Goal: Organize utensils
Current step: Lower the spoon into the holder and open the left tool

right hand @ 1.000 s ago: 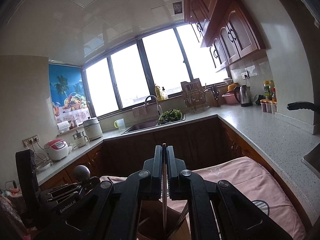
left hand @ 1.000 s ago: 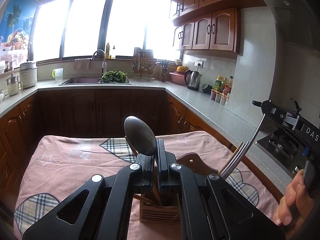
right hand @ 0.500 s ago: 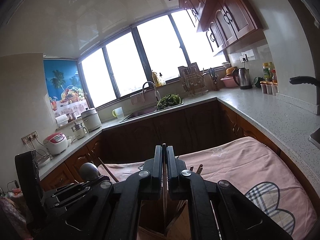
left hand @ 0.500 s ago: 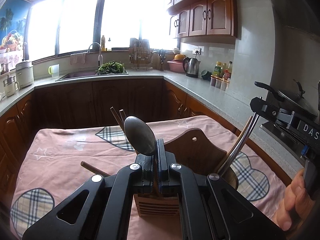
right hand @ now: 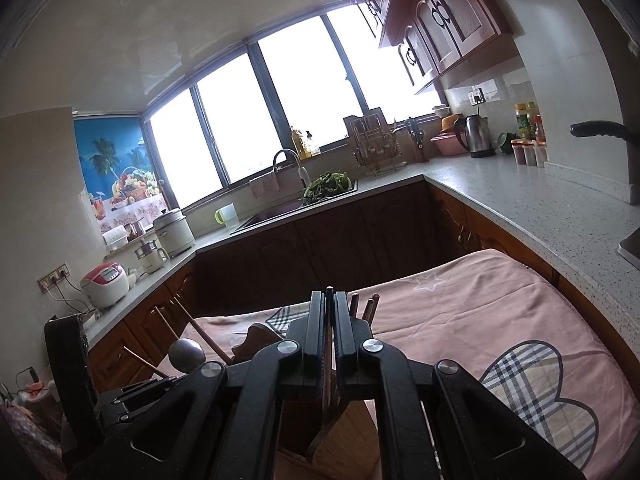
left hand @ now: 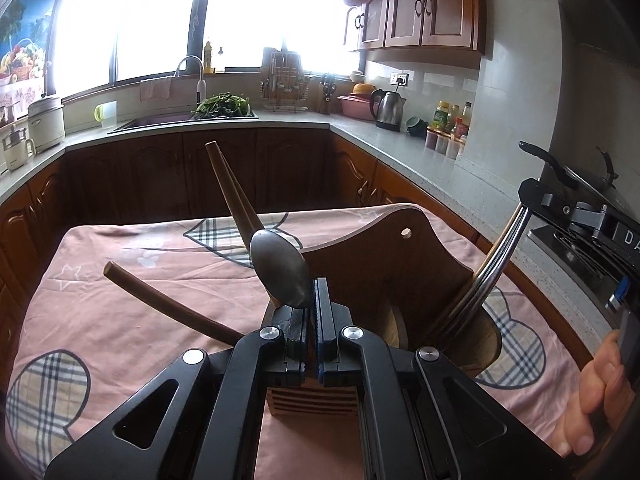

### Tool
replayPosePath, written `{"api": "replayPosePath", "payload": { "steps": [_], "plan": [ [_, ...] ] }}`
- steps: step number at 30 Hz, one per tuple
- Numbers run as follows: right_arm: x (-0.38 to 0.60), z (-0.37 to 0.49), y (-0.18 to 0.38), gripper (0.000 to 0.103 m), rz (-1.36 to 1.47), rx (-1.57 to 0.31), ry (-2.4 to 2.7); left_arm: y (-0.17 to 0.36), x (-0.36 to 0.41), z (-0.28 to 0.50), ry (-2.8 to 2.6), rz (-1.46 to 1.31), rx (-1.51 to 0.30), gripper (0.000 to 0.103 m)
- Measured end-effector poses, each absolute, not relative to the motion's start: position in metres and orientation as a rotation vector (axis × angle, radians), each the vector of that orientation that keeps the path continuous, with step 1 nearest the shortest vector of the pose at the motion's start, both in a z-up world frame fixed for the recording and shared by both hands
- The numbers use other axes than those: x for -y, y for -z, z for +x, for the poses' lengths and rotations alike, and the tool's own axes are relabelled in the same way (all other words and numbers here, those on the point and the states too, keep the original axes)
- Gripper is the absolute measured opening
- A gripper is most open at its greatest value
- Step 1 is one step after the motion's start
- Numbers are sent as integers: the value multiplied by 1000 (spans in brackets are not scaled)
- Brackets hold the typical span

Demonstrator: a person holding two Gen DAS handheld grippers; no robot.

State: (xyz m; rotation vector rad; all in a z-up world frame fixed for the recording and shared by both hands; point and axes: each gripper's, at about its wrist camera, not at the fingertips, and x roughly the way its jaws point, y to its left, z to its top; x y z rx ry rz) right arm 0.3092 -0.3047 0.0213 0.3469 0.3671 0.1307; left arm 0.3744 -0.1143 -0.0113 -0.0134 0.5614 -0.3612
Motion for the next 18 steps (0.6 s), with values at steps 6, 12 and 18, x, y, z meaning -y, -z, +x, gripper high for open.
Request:
{"api": "replayPosePath", "payload": {
  "steps": [6, 12, 18],
  "plan": [
    [309, 309, -18, 4, 380, -369, -129, 12, 113, 376, 360, -22, -567, 2],
    [311, 309, -17, 4, 397, -374, -134, 12, 109, 378, 380, -43, -582, 3],
    [312, 309, -16, 4, 394, -374, -133, 15, 111, 379, 387, -45, -609, 3]
  ]
}}
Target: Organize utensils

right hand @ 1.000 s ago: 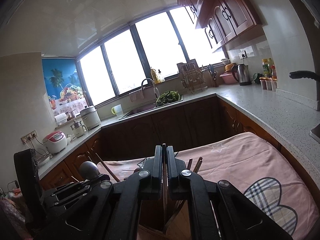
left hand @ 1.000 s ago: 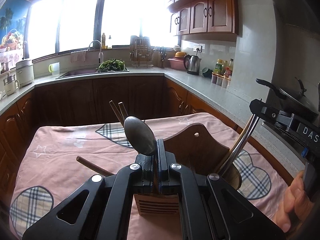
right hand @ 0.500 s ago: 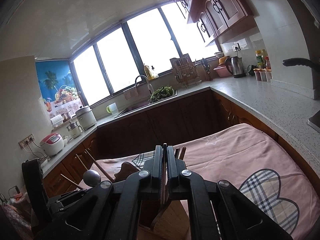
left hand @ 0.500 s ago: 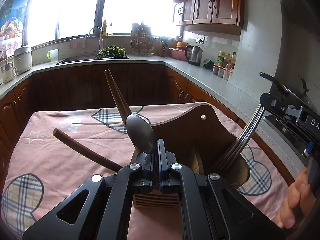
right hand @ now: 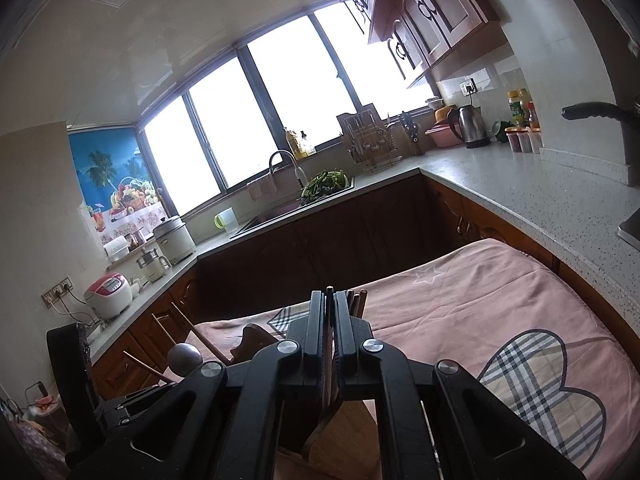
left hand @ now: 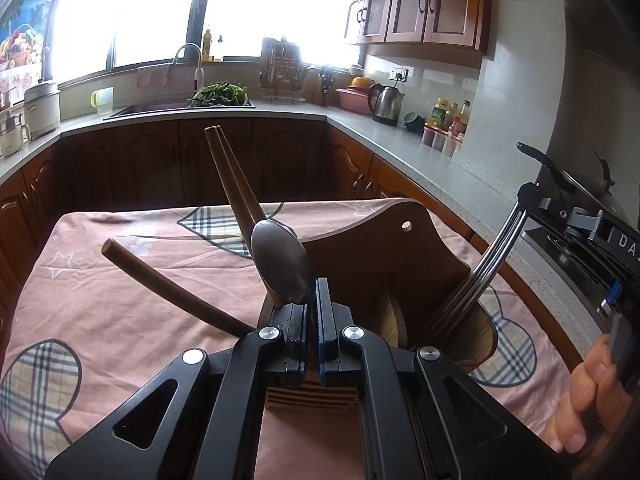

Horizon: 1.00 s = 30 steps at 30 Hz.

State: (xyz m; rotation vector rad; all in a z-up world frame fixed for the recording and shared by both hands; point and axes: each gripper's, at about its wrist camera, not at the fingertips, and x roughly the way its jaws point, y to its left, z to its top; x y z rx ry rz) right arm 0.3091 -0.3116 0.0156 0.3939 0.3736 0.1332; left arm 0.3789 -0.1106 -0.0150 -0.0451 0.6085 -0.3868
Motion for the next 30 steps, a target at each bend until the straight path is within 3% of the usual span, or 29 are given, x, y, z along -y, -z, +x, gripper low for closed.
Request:
{"api": "replayPosePath", "payload": {
  "steps": [9, 16, 19, 22, 27, 30],
  "plan": [
    [313, 310, -19, 6, 397, -389, -132, 16, 110, 377, 389, -52, -621, 3],
    [316, 309, -19, 13, 409, -394, -129, 16, 109, 377, 389, -62, -629, 3],
    [315, 306, -21, 23, 405, -392, -128, 15, 106, 376, 389, -67, -633, 5],
    [315, 302, -23, 49, 410, -377, -114, 13, 105, 373, 402, -73, -621, 12],
    [324, 294, -26, 58, 443, -359, -90, 7, 110, 363, 415, -62, -598, 31],
    [327, 291, -25, 72, 449, -360, -83, 5, 112, 357, 418, -57, -589, 38]
  ]
}}
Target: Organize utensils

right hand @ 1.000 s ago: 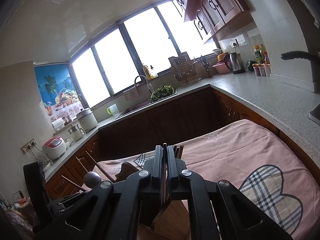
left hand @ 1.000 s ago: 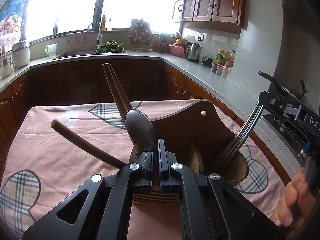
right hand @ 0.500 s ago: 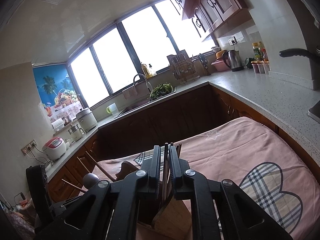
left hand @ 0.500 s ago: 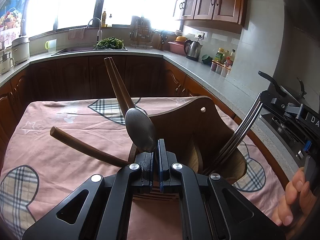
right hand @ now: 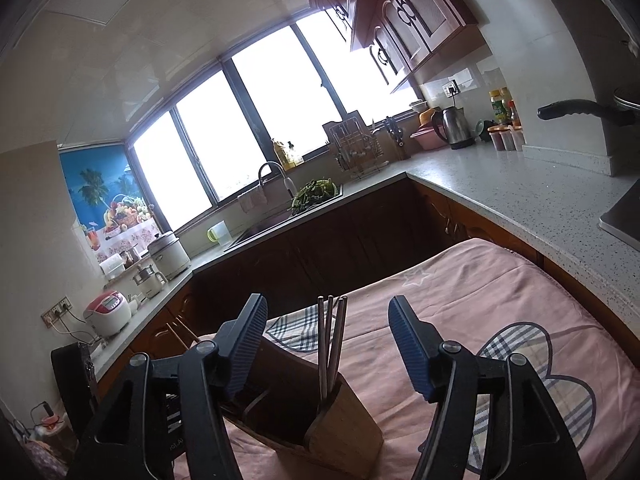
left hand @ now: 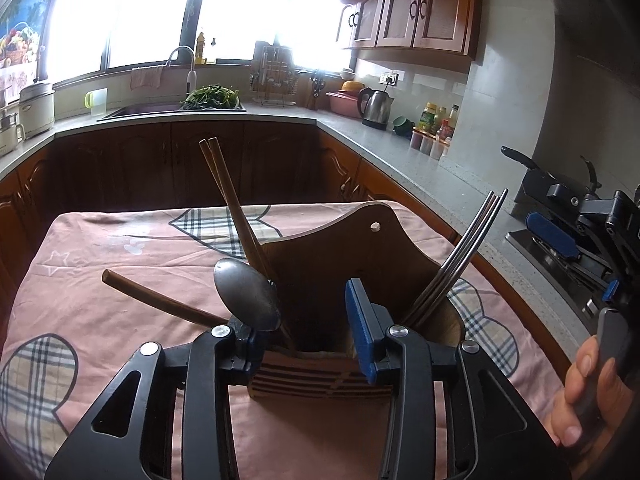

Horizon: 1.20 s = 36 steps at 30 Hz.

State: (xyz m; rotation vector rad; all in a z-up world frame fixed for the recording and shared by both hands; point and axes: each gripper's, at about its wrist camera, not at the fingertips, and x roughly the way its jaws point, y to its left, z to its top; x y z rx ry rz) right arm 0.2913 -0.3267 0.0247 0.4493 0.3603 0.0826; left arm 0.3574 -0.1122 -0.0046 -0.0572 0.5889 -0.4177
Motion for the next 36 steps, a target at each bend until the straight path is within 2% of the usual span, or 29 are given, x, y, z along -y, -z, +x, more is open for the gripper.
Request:
{"api": "replayPosePath", "payload": {
  "steps": [4, 6, 8, 22, 36],
  "plan": [
    [331, 287, -22, 80, 471, -367, -82, 3, 112, 351, 426, -56, -582, 49],
    [333, 284, -21, 82, 483, -367, -83, 0, 111, 345, 420, -57, -570, 62],
    [335, 281, -21, 84, 488, -365, -83, -3, 107, 339, 427, -71, -557, 68],
    [328, 248, -19, 86, 502, -383, -100, -20, 70, 283, 413, -161, -516, 80],
    [303, 192, -15, 97, 493, -405, -167, -10, 28, 217, 335, -220, -546, 94]
  ]
}}
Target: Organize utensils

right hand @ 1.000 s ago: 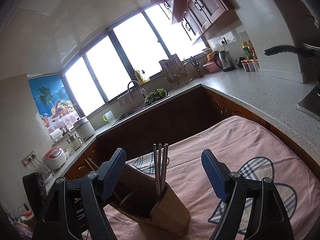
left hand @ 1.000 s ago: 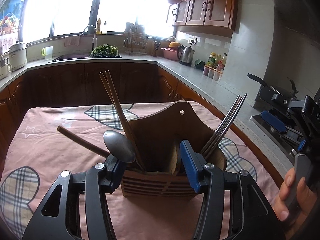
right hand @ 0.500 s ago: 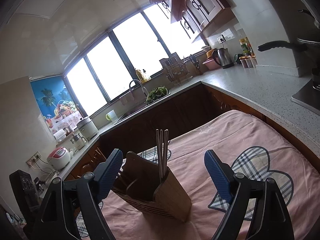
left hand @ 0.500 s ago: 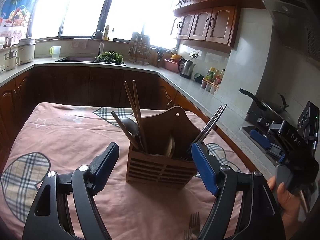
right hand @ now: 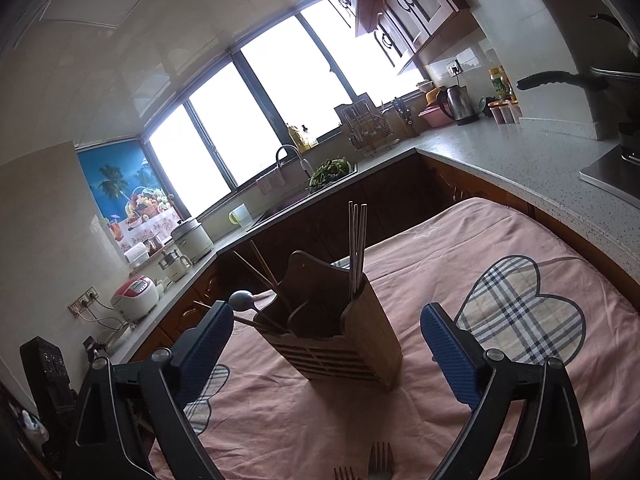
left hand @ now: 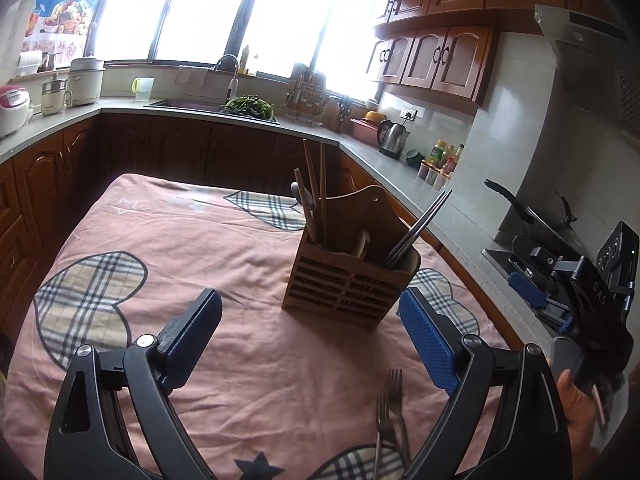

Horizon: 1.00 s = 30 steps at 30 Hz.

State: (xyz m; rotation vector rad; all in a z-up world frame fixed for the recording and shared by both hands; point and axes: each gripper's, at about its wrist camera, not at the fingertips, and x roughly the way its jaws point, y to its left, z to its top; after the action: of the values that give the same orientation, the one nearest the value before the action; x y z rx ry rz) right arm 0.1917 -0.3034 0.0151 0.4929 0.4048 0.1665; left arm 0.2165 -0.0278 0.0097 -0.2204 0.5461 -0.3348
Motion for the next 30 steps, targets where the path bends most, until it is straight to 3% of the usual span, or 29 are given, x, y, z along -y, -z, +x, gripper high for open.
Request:
{"api": "replayPosePath", "payload": {
  "steps": [30],
  "plan": [
    [235, 37, -7, 103, 126, -376, -194, 6, 1, 75, 209, -142, -532, 103]
  ]
}}
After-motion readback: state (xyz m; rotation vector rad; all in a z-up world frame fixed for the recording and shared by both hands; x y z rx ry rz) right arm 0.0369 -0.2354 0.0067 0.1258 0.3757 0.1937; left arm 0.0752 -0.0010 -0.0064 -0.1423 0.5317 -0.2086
